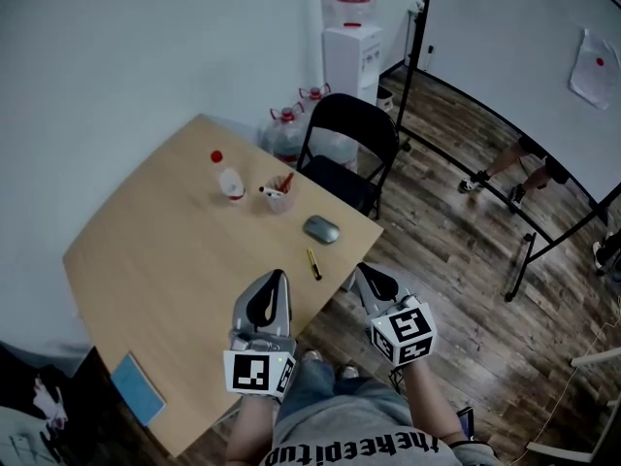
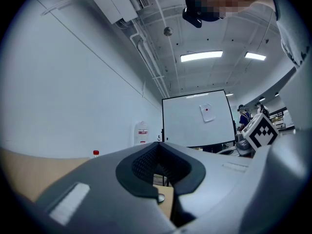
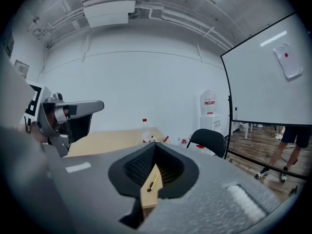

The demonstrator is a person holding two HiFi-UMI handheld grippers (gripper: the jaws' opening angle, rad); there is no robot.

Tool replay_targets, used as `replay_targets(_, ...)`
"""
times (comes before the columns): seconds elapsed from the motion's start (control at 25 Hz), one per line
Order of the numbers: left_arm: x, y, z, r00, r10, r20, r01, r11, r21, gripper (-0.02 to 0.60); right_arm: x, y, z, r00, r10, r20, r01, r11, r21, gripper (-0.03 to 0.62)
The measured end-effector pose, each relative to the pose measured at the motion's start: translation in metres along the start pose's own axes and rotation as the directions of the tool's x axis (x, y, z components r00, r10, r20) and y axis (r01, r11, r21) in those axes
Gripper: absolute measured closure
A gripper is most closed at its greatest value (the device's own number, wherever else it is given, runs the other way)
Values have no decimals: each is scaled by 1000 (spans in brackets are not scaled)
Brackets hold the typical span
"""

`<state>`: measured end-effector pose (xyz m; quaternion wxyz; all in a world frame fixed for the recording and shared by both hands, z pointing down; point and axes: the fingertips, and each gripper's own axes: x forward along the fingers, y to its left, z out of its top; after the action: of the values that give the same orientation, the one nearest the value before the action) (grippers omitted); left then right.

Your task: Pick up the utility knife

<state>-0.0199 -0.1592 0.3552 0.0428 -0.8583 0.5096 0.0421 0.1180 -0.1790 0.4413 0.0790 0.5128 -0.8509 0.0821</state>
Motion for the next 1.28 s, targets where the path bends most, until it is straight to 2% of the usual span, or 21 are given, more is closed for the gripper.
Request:
replay_targets(0.24,9,24,-3,1000,-3,-11,3,1000,-5,561,36,4,-31,989,-2,-149,6,999,33,591)
replay_targets(0.56,11,52,-14,999,5,-34,-5,1000,-22,561,64,19,-77,954,30,-300,-7,997,77,591)
replay_targets(0.84,14,66,-24,999,7,-50,-9,999,-33,561,88,26,-106,917,62,-395,-12,992,128,589)
replay_targets(1.28,16,98,-38,997,32,-74,-36,997,-62,561,116,36,-148,856,92,-509,-9,987,163,522)
